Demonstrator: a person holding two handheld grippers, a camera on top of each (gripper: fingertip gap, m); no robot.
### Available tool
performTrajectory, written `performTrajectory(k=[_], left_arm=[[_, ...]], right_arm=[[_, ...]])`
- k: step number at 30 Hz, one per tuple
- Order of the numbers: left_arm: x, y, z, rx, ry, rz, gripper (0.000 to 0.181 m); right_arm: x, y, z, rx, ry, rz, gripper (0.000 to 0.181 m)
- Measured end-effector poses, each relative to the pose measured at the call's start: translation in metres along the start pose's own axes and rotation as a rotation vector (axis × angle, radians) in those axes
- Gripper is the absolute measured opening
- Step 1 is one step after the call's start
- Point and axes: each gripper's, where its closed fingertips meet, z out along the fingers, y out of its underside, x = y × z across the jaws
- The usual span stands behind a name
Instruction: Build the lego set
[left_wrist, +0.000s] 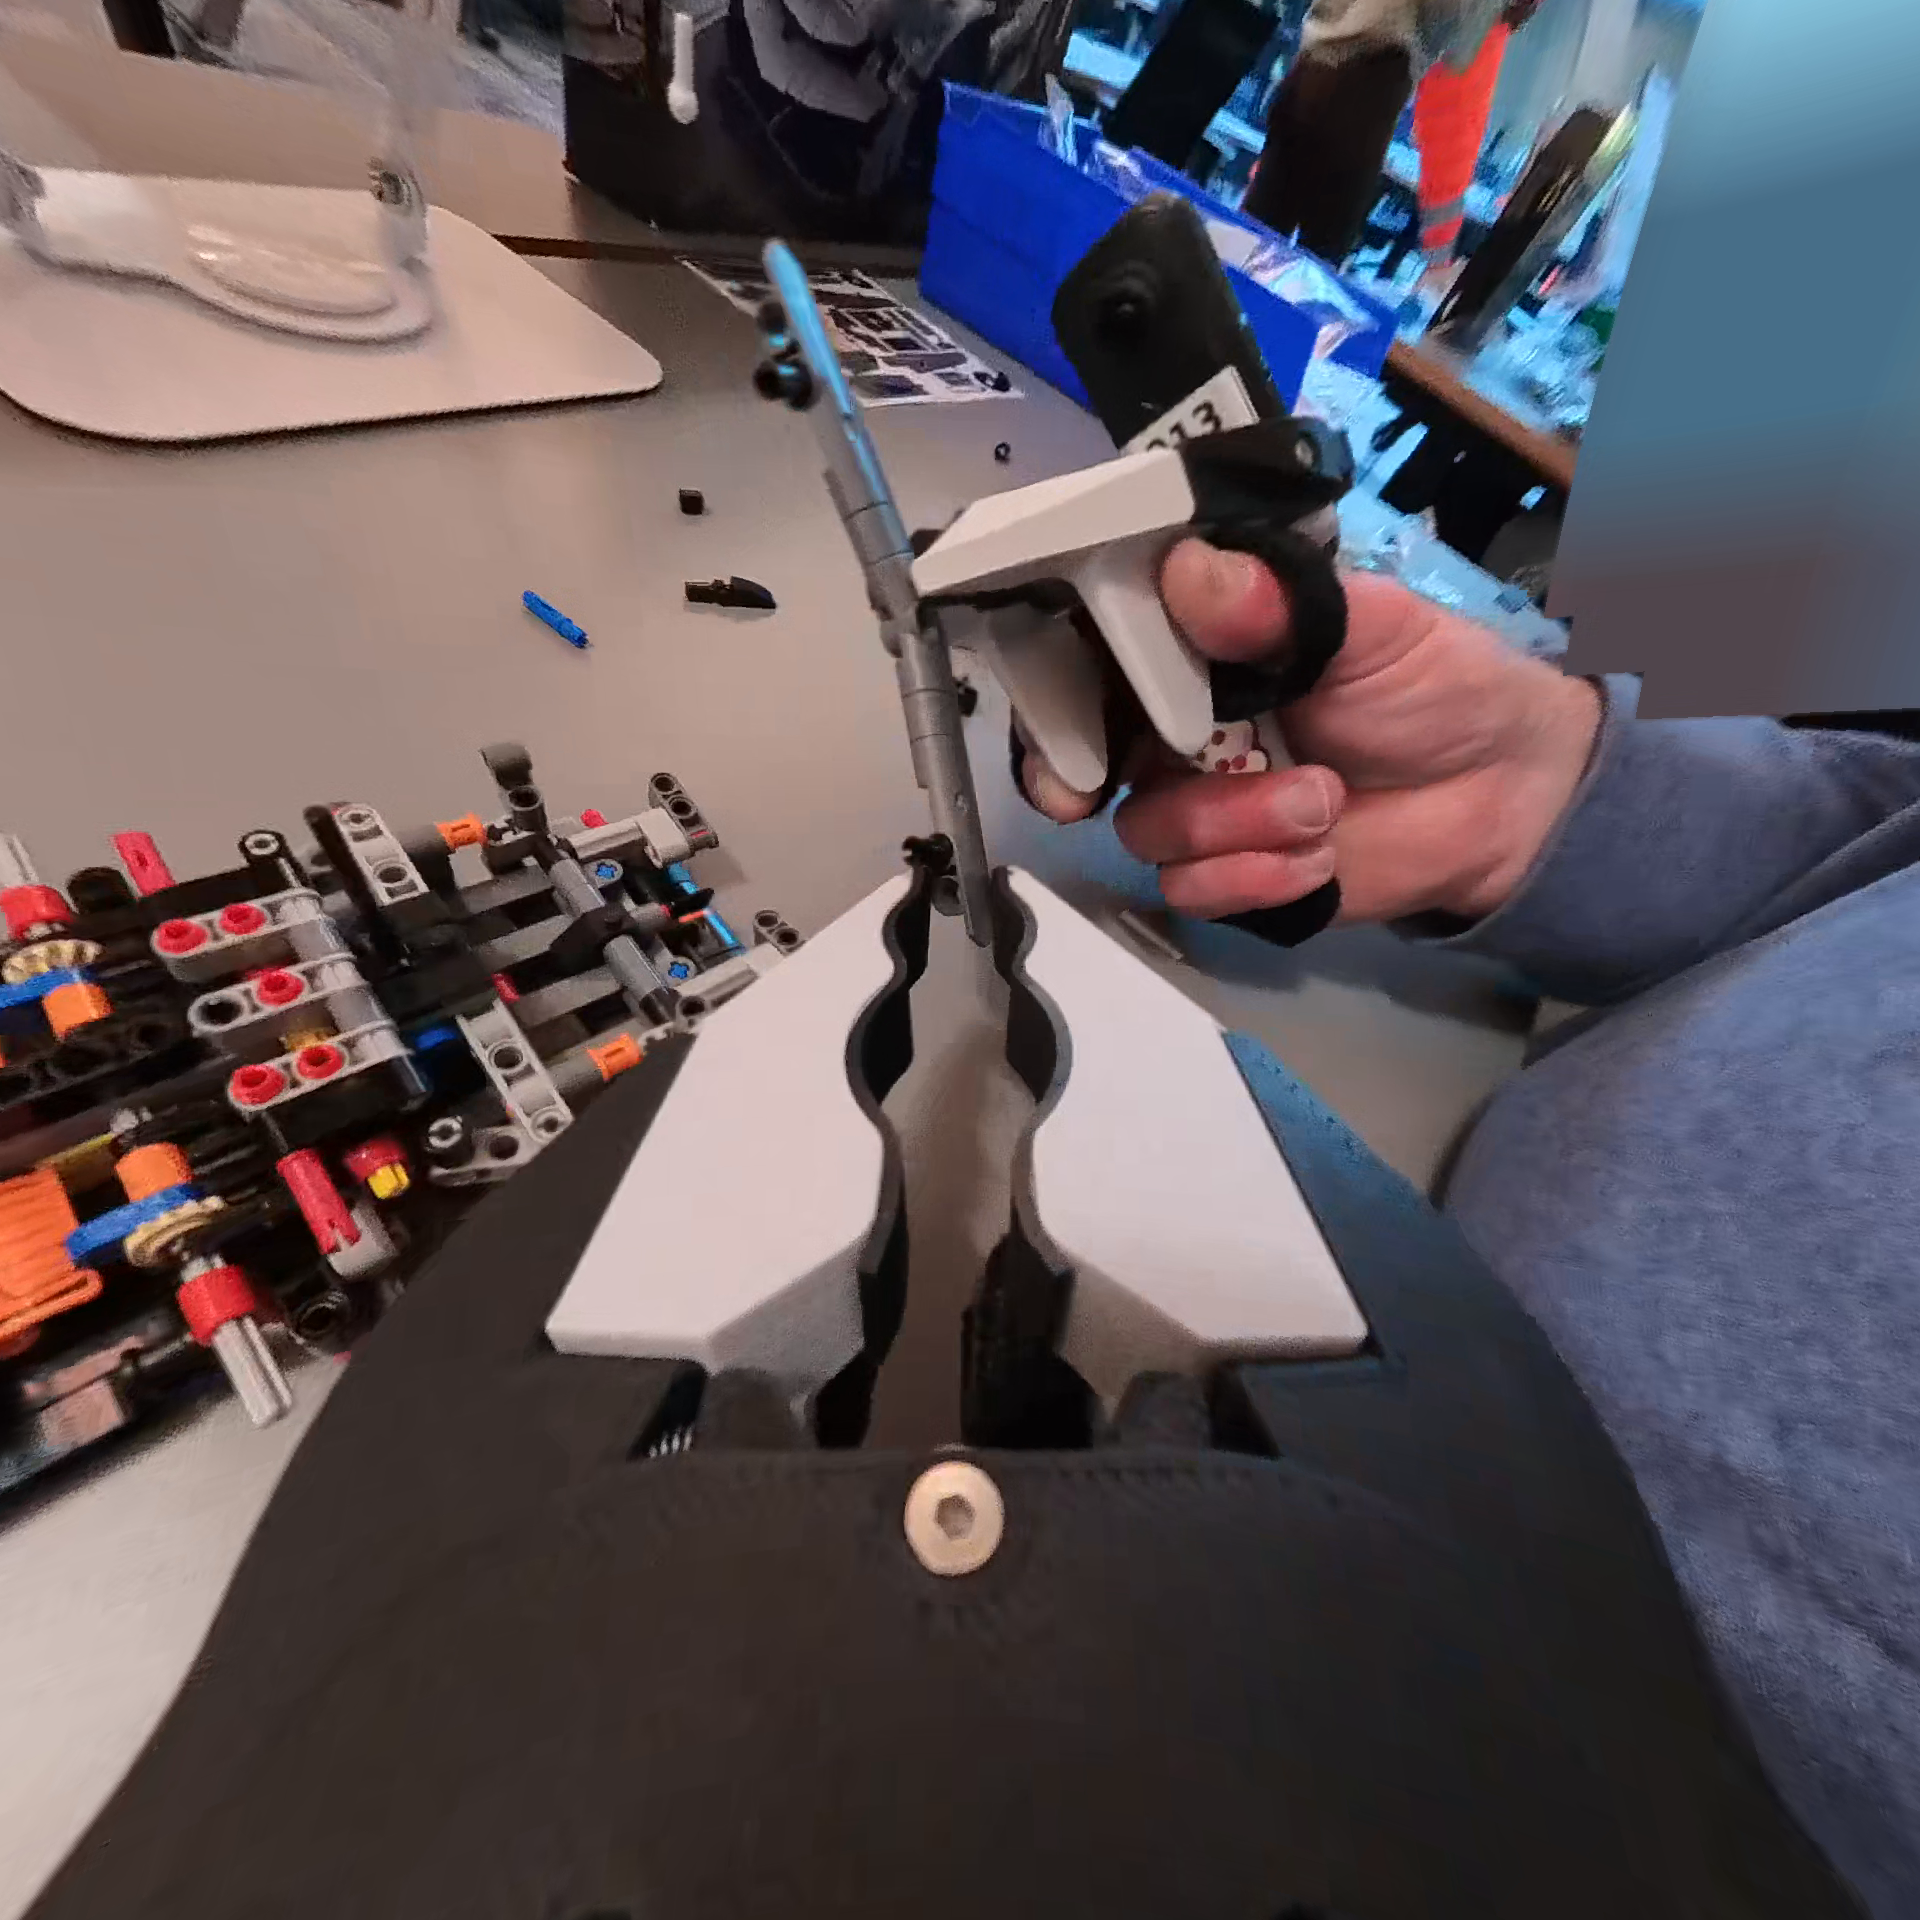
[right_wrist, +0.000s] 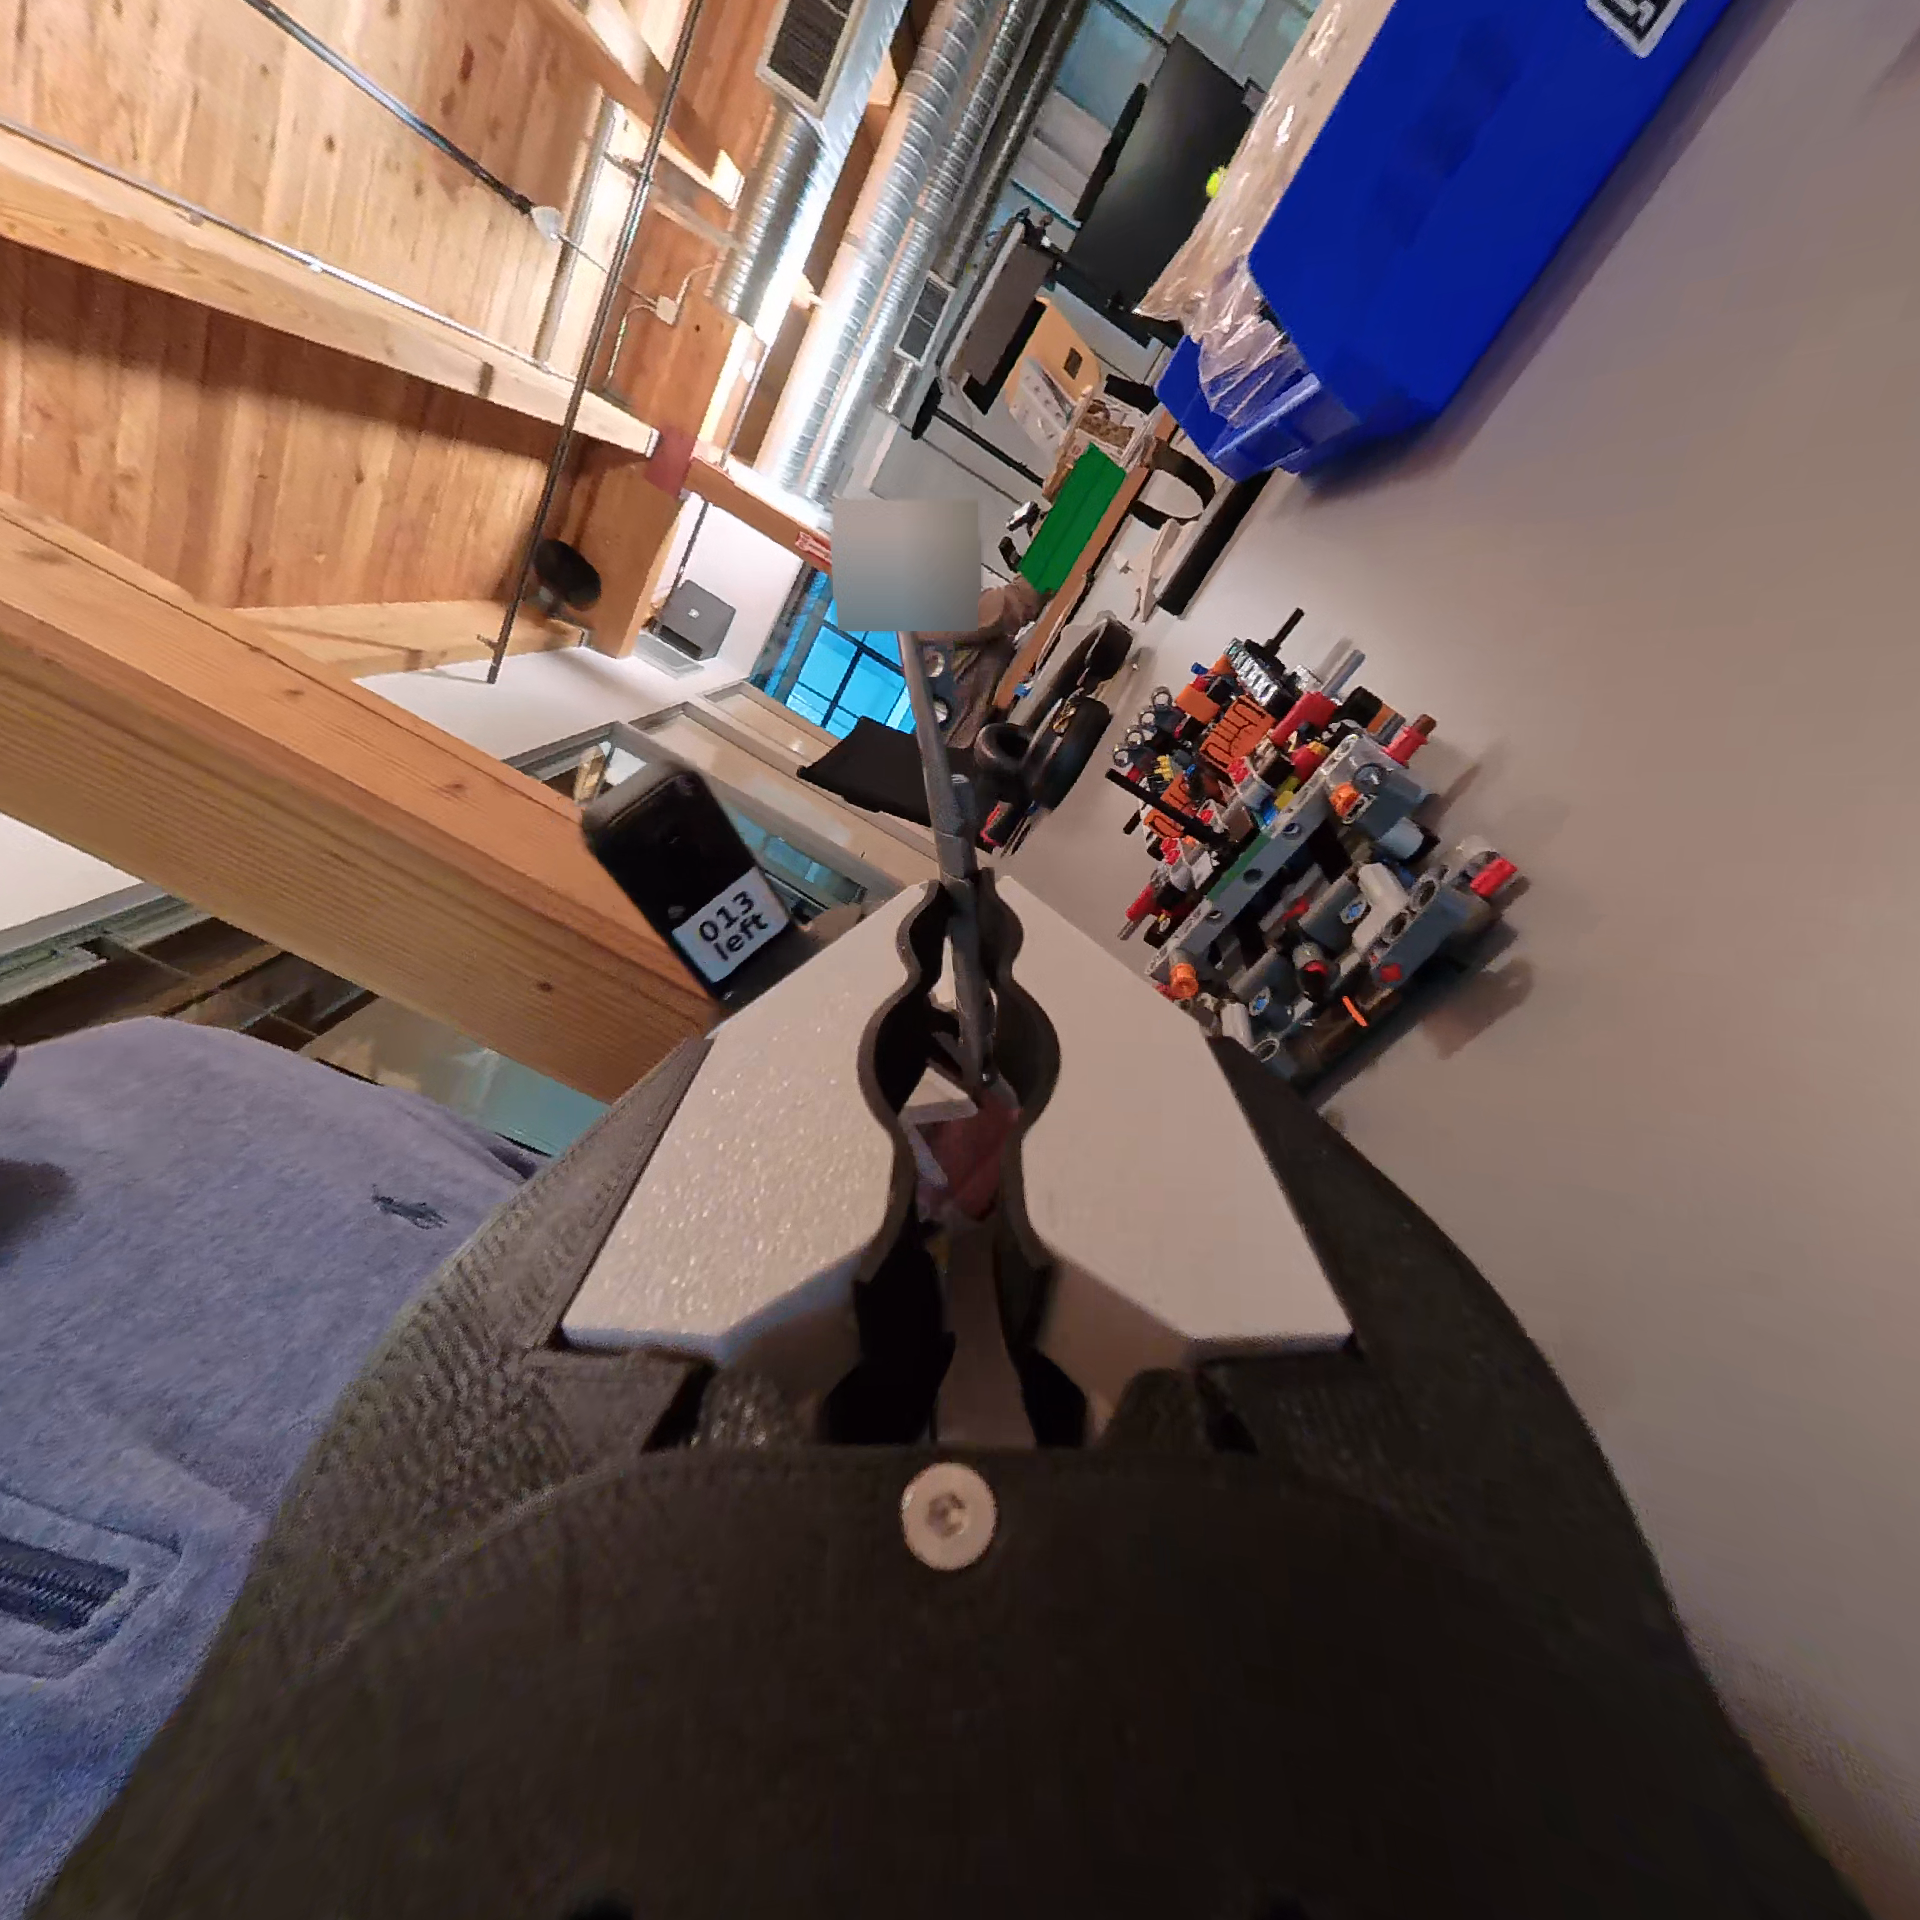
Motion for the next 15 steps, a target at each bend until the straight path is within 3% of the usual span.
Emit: performTrajectory(k=[7, 15], left_arm=[[0.001, -0.012, -0.009, 0.078, 0.154, -0.271, 0.005], [0.000, -0.009, -0.011, 0.099, 0.179, -0.349, 0.005]], right_arm=[[-0.003, 0.008, 0.001, -0.083, 0.052, -0.098, 0.011], [-0.003, 0.028, 0.012, -0.155, 0.049, -0.071, 0.007]])
